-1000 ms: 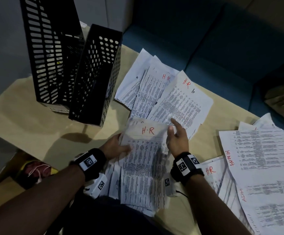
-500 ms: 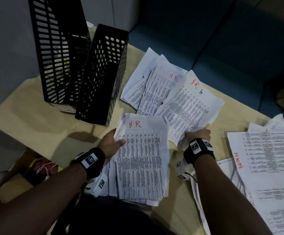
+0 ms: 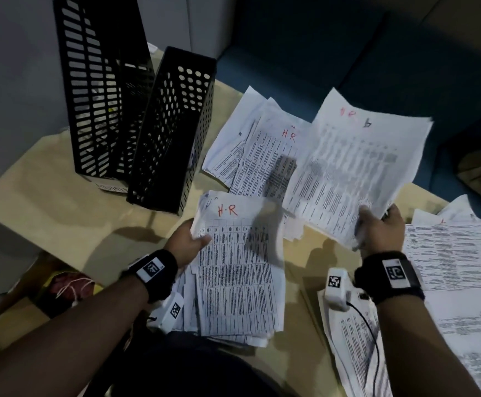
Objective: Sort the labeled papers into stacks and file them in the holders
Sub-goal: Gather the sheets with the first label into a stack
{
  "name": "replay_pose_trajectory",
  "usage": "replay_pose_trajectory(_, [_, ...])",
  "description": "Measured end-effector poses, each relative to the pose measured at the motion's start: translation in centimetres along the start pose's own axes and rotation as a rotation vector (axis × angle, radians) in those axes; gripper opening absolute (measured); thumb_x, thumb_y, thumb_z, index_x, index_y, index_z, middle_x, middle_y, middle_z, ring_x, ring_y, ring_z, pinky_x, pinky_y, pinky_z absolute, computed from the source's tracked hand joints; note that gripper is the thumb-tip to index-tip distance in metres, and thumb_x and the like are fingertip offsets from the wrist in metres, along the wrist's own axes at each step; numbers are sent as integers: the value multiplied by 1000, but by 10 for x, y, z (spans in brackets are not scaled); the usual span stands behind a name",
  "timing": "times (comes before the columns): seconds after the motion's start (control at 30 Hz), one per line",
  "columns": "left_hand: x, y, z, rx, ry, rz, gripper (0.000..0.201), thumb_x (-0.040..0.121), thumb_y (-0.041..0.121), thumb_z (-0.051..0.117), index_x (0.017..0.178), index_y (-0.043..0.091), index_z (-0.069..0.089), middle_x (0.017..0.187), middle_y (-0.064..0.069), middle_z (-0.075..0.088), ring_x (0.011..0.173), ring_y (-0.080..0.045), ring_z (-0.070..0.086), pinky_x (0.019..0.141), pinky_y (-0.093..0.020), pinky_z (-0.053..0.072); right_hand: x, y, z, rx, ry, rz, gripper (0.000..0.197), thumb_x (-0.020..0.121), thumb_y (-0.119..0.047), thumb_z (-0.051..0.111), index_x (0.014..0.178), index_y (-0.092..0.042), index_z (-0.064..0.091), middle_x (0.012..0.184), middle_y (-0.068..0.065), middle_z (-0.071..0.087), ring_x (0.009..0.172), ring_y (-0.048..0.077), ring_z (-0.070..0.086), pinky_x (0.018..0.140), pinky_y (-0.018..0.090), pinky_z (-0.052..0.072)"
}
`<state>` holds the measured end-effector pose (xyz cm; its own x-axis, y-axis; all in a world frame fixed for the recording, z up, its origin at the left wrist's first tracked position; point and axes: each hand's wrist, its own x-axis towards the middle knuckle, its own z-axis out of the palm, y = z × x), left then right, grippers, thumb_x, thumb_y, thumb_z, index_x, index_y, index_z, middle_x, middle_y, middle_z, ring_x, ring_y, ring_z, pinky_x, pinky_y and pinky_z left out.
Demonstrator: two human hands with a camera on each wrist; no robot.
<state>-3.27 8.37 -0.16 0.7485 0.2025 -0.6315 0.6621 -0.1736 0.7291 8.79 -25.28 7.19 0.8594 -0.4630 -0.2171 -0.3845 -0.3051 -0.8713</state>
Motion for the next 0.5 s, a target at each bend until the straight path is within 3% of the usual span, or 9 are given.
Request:
replay_pose_trajectory(0.1, [-2,4,4,-80,7,1,39,95,22,59,131,10,52,116,-5,64,106,-25,60,79,-27,45,-24,11,2,-122,-182,-18,21,80,-13,67,99,-11,59,83,11,69,65,29,65,53,36,53])
replay_pose_trajectory(0.17, [-4,9,5,-92,14,11,36,98,25,52,131,9,52,119,-6,62,112,-27,57,90,-32,43,-49,24,12,-210,-304,27,27,81,-8,66,107,-8,57,93,11,68,72,23,65,57,26,48])
replay_pose_trajectory(0.23, [-3,12,5,-100,32,35,38,101,29,46,132,9,52,126,-10,60,122,-30,54,99,-34,39,-77,38,26,-257,-444,97,34,85,-9,63,116,-9,50,104,11,66,77,20,62,63,27,47])
replay_pose_trajectory(0.3, [-5,16,4,-124,26,22,46,102,37,39,138,10,47,139,-9,52,133,-27,45,104,-31,31,-98,49,38,-315,-608,133,51,88,-14,62,132,-10,37,122,16,61,97,28,62,79,35,50])
replay_pose_trajectory(0.37, [-9,18,5,-157,11,28,53,98,46,44,142,17,43,141,-1,51,132,-20,44,104,-30,31,-104,54,47,-469,-707,125,69,90,-25,63,142,-8,20,135,21,51,115,35,56,91,35,44])
replay_pose_trajectory(0.43, [-12,17,6,-177,0,84,49,92,34,61,137,21,48,125,9,61,117,-15,55,97,-29,44,-99,48,53,-514,-658,61,84,86,-37,67,145,-6,14,138,22,48,123,35,51,96,33,41])
replay_pose_trajectory(0.5, [-12,14,5,-125,-7,94,44,91,16,64,133,17,51,115,8,63,108,-13,57,91,-25,48,-83,34,59,-449,-462,-38,87,83,-37,70,145,-5,18,139,18,47,126,32,48,101,33,41])
